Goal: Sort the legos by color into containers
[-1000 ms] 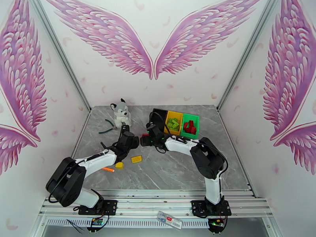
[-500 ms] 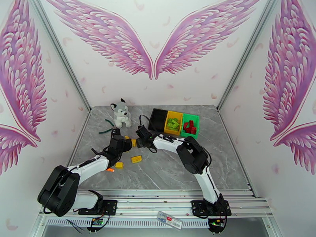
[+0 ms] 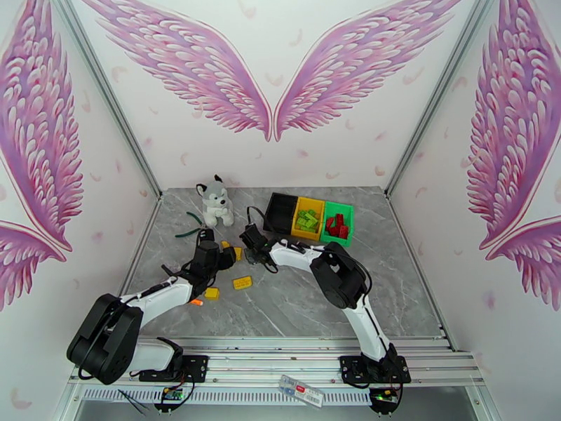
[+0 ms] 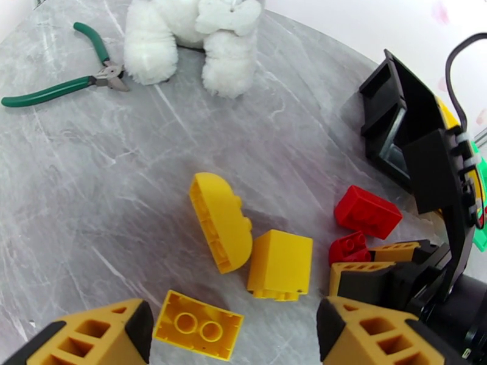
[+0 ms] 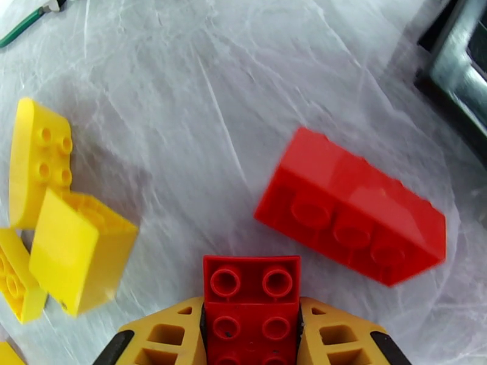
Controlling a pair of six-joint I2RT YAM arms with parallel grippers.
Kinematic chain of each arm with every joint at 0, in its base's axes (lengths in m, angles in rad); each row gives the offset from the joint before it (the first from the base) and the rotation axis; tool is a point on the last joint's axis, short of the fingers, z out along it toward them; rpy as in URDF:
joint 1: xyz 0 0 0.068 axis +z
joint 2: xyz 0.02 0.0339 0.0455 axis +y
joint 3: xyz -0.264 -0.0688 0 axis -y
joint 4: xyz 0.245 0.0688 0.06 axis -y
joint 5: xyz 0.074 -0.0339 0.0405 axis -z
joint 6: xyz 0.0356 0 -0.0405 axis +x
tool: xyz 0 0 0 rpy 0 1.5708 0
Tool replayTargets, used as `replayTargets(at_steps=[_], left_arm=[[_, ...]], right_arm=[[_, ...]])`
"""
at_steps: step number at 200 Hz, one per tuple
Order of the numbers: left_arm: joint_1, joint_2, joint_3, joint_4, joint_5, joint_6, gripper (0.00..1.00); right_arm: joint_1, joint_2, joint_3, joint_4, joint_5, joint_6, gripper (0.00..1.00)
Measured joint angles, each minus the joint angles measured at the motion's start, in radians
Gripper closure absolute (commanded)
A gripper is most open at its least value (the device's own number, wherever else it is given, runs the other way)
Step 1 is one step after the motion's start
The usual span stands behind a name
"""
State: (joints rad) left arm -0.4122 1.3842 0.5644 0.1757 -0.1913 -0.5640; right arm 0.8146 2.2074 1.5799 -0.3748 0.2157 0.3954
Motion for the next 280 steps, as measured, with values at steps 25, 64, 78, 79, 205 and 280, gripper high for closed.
replayTargets(at_steps=[25,64,78,79,205,280], left_arm=[[-0.033,0.051,0.027,0.012,0.025,-0.001,0.23],[-0.059,0.117,0.085,0.071,0.097,-0.009,0.22],[-0.068,0.152,0.129,0.081,0.118,-0.009,0.22],[-0.069,0.158,0.135,0.083,0.121,-0.008,0.22],[-0.284,0.52,0.566,0.106,0.284,0.032,0.24],[-0.274,0.457,0.494,0.102,0.245,0.042,0.23]], right_arm=[[-0.003,-0.09,-0.074,0.006,0.007,0.0,0.73],[-0.061,-0.253,-0.167,0.042,0.03,0.004,0.77],[-0.117,-0.304,-0.213,0.058,0.041,0.013,0.78],[-0.121,-0.306,-0.216,0.058,0.042,0.014,0.78],[-0.598,-0.405,-0.32,0.133,0.184,0.136,0.66],[-0.628,-0.338,-0.253,0.121,0.193,0.132,0.29]])
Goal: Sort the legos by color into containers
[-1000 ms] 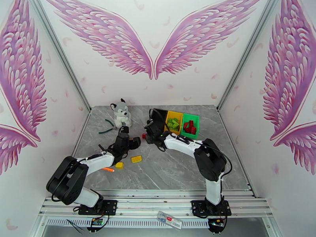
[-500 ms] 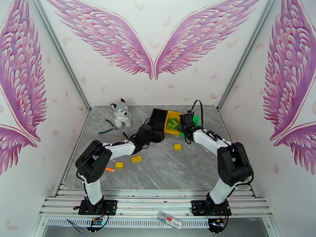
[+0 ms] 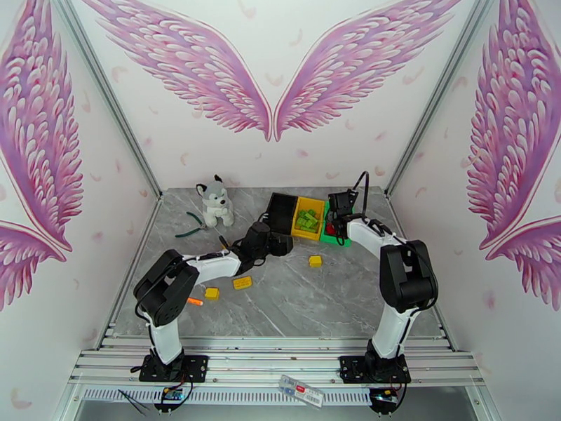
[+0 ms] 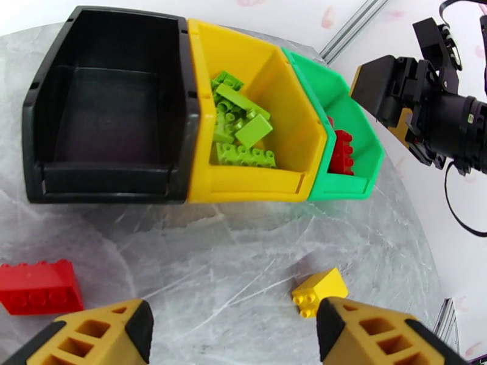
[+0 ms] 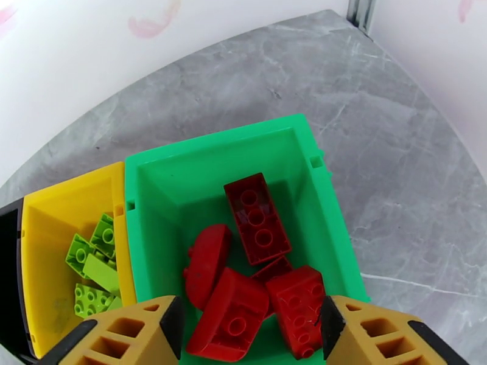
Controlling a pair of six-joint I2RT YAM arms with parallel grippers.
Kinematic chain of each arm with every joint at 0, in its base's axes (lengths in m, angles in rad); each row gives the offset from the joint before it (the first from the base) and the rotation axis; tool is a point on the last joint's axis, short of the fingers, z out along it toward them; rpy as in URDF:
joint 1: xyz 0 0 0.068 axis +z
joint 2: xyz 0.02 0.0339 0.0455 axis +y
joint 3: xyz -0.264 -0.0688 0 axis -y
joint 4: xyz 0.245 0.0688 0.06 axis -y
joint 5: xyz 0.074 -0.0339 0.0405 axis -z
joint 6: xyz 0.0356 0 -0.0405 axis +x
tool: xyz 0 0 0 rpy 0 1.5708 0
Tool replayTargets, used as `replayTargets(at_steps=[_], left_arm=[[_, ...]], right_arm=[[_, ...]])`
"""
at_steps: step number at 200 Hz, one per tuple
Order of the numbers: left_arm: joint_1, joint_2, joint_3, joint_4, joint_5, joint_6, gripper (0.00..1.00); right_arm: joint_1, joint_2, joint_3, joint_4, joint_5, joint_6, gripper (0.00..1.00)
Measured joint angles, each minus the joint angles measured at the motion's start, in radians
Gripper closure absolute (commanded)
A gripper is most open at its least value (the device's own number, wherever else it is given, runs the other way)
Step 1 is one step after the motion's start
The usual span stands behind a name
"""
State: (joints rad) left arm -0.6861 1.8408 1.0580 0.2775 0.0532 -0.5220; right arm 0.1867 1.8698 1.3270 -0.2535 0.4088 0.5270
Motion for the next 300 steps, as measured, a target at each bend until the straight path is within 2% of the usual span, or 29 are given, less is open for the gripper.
replayTargets(at_steps=[43,84,133,169,211,267,300], left_arm=[[0.018,-0.071,-0.063,0.0,-0.063,0.01,0.22],[0.048,-0.131,-0.126,0.0,-0.131,0.018,0.21],[0.13,-0.252,-0.266,-0.003,-0.212,0.002,0.19],[0.19,-0.356,-0.362,-0.003,-0.264,-0.014,0.18],[0.222,-0.438,-0.432,-0.002,-0.289,-0.029,0.17],[0.245,-0.495,-0.498,-0.003,-0.305,-0.042,0.16],[0.256,-0.525,-0.518,-0.003,-0.305,-0.043,0.16]], right_arm=[[0.041,-0.081,-0.078,0.043,-0.032,-0.022,0.17],[0.137,-0.123,-0.098,0.091,-0.098,-0.055,0.16],[0.283,-0.113,-0.095,0.105,-0.179,-0.122,0.17],[0.379,-0.016,-0.028,0.115,-0.267,-0.163,0.19],[0.449,0.142,0.098,0.092,-0.315,-0.146,0.13],[0.499,0.289,0.24,0.024,-0.303,-0.069,0.1],[0.526,0.351,0.305,-0.025,-0.246,-0.022,0.1]])
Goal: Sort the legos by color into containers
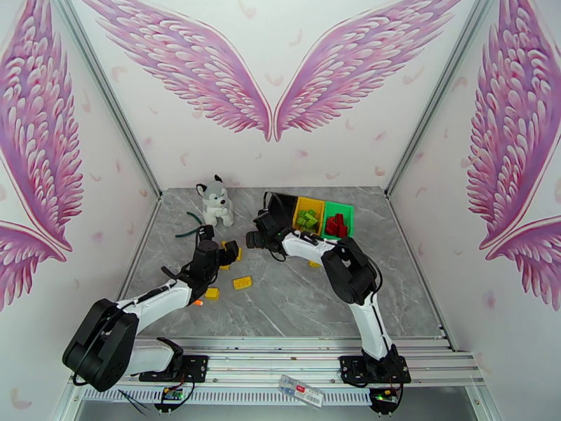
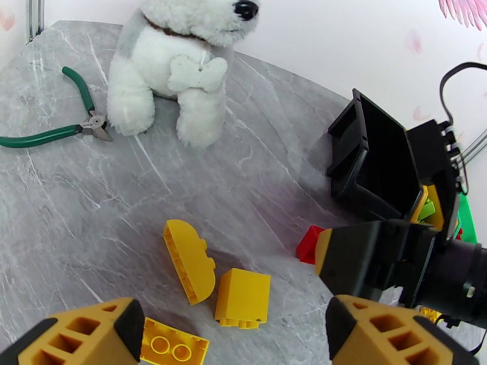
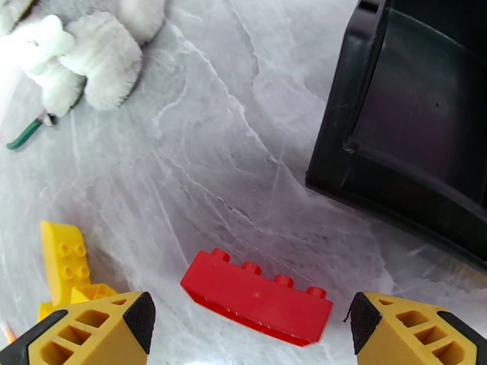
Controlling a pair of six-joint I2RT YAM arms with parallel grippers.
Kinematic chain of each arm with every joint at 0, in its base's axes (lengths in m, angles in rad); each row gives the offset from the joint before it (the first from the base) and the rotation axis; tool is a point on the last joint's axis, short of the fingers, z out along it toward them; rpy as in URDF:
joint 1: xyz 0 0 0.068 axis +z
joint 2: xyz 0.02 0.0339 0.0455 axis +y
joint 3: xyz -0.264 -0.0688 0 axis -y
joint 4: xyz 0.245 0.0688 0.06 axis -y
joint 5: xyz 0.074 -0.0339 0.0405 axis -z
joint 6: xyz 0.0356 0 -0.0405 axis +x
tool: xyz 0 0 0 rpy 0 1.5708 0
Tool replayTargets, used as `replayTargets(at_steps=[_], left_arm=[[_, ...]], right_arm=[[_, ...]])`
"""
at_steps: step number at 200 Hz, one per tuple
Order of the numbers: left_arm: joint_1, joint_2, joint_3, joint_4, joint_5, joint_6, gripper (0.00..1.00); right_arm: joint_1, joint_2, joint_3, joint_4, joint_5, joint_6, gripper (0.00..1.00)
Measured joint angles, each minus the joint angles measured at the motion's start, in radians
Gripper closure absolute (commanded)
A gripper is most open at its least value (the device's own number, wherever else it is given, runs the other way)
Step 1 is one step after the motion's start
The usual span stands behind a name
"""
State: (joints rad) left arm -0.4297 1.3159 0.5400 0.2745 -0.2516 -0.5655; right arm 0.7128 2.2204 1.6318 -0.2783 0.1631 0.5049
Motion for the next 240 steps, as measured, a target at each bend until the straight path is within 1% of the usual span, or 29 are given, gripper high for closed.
replayTargets(at_steps=[34,52,86,115,132,156,176,203,240], left_arm=[[0.011,-0.026,-0.021,0.0,0.002,0.0,0.16],[0.017,-0.032,-0.034,0.0,0.004,0.0,0.16],[0.031,-0.035,-0.047,0.0,0.016,0.0,0.16],[0.035,-0.035,-0.05,0.0,0.029,0.0,0.15],[0.037,-0.035,-0.05,0.001,0.032,-0.001,0.16],[0.037,-0.035,-0.05,0.001,0.045,-0.003,0.16],[0.037,-0.035,-0.05,0.0,0.052,-0.004,0.15],[0.037,-0.034,-0.05,0.001,0.068,-0.005,0.16],[0.018,0.024,-0.027,0.008,0.09,-0.006,0.16]], right_arm=[[0.021,0.057,0.064,-0.049,0.076,0.038,0.13],[0.027,0.076,0.076,-0.066,0.113,0.053,0.15],[0.034,0.101,0.102,-0.095,0.163,0.071,0.17],[0.044,0.116,0.137,-0.114,0.188,0.075,0.23],[0.047,0.122,0.151,-0.119,0.19,0.075,0.29],[0.048,0.122,0.152,-0.119,0.19,0.078,0.33],[0.05,0.115,0.131,-0.092,0.19,0.077,0.35],[0.05,0.075,0.063,-0.061,0.189,0.074,0.37],[0.05,-0.034,-0.082,-0.029,0.186,0.069,0.38]])
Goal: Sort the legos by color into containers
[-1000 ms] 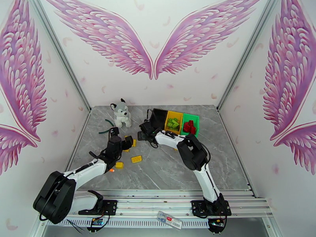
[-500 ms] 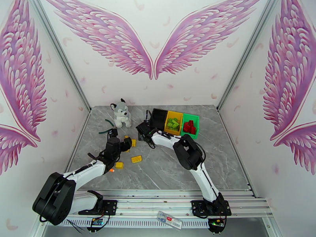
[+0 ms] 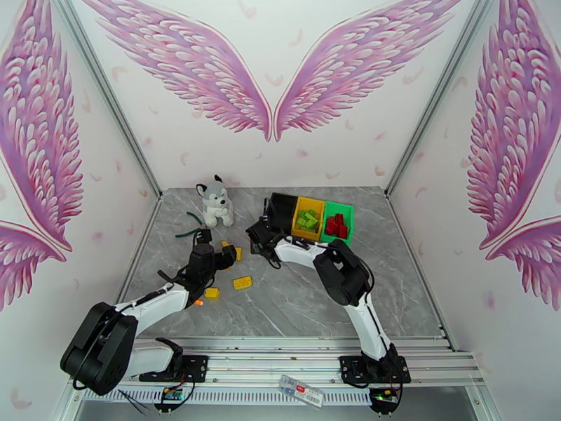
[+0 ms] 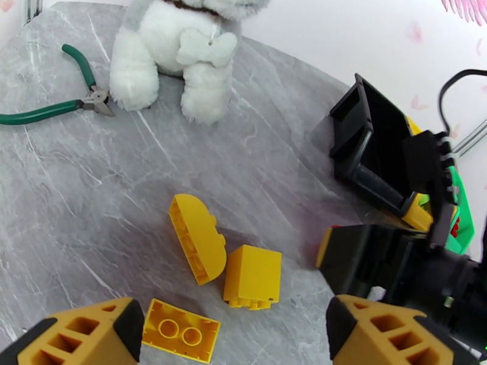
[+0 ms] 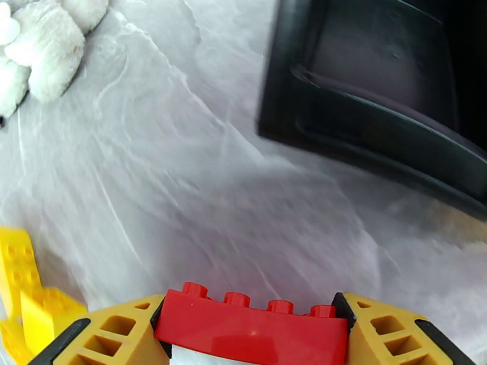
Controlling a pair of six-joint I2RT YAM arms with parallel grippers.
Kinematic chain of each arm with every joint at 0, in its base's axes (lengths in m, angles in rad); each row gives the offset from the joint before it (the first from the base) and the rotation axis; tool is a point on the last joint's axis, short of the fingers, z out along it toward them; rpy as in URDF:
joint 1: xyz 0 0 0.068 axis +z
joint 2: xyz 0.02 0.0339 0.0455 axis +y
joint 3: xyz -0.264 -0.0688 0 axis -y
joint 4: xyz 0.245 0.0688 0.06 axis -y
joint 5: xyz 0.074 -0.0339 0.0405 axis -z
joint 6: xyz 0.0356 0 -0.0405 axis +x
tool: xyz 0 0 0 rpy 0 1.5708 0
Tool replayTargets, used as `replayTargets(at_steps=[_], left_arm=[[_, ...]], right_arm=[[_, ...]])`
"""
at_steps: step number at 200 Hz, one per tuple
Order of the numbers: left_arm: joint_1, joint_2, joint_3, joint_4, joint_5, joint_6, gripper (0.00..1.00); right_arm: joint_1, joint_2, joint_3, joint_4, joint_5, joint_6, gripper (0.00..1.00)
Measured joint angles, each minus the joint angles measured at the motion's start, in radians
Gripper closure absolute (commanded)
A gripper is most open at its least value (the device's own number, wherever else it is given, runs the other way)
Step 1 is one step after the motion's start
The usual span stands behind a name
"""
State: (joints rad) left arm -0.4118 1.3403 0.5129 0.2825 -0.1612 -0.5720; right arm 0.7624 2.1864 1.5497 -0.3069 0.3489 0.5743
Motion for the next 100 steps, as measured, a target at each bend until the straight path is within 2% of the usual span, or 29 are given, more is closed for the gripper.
replayTargets(at_steps=[50,100], left_arm=[[-0.095,0.109,0.122,0.014,0.015,0.01,0.16],[-0.215,0.298,0.327,0.022,0.036,0.049,0.17]], right_arm=[[-0.035,-0.23,-0.198,0.063,0.012,-0.02,0.39],[-0.221,-0.422,-0.368,0.098,0.045,-0.029,0.39]])
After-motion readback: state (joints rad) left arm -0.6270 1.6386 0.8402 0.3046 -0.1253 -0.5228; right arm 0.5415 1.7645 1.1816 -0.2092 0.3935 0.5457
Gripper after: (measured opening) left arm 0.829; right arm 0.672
